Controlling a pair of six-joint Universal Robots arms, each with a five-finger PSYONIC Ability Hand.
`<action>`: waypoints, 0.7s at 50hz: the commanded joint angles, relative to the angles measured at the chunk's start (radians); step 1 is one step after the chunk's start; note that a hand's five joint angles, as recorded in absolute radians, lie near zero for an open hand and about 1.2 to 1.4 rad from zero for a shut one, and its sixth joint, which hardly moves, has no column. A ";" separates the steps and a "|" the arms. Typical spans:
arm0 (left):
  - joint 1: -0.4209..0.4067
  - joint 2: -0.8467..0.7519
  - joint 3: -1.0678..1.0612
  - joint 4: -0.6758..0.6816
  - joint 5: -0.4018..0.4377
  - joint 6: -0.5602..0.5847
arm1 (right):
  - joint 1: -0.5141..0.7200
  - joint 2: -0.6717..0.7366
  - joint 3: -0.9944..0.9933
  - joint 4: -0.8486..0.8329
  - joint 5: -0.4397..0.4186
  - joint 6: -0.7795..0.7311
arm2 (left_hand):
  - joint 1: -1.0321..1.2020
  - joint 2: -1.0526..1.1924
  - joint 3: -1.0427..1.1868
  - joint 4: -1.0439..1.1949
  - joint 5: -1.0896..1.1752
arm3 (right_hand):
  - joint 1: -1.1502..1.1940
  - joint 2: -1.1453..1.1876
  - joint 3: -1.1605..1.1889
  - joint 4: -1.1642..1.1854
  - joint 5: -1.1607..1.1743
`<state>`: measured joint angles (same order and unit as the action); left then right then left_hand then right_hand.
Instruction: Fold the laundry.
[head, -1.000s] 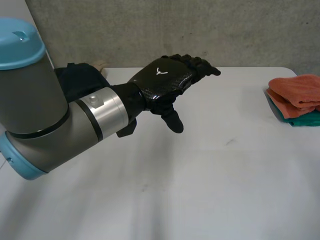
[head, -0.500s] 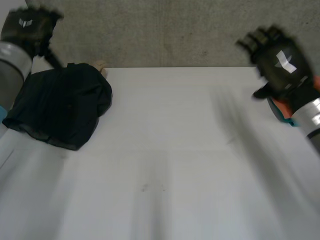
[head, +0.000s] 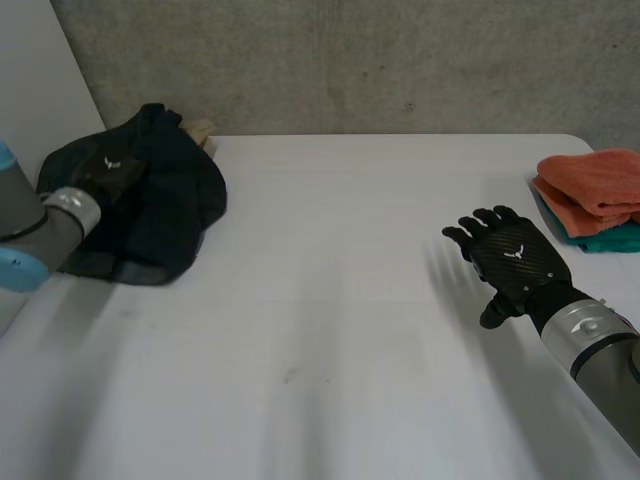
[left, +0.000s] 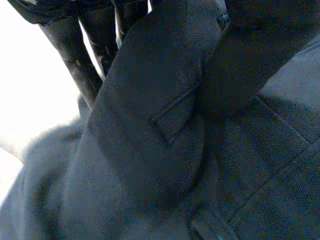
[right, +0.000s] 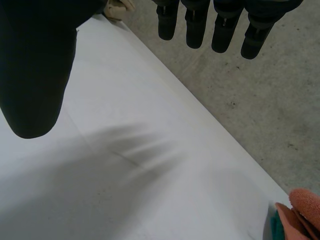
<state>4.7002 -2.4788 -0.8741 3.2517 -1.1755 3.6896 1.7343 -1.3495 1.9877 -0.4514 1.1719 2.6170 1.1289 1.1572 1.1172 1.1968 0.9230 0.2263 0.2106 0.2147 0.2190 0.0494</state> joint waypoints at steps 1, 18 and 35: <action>-0.104 0.300 -0.193 0.075 -0.038 -0.161 | 0.001 -0.010 -0.006 -0.001 0.012 0.003 | 0.267 0.239 0.279 0.199 0.299 | -0.052 -0.036 -0.040 -0.044 -0.049; -0.641 0.154 -0.090 0.071 -0.196 -0.491 | -0.001 -0.117 -0.017 0.025 0.213 0.043 | 0.267 0.239 0.279 0.199 0.299 | -0.052 -0.036 -0.040 -0.044 -0.049; -0.660 0.234 -0.063 -0.021 -0.254 -0.479 | -0.067 -0.204 -0.069 0.163 0.328 0.144 | -0.865 -0.894 -0.854 -0.933 -0.834 | -0.052 -0.036 -0.040 -0.044 -0.049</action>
<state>3.9687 -2.4430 -0.8270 3.2281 -1.4390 3.2016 1.6612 -1.5222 1.9431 -0.3807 1.5072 2.7246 0.2833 0.2844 0.2878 0.2802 0.0975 0.2263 0.2106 0.2147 0.2190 0.0494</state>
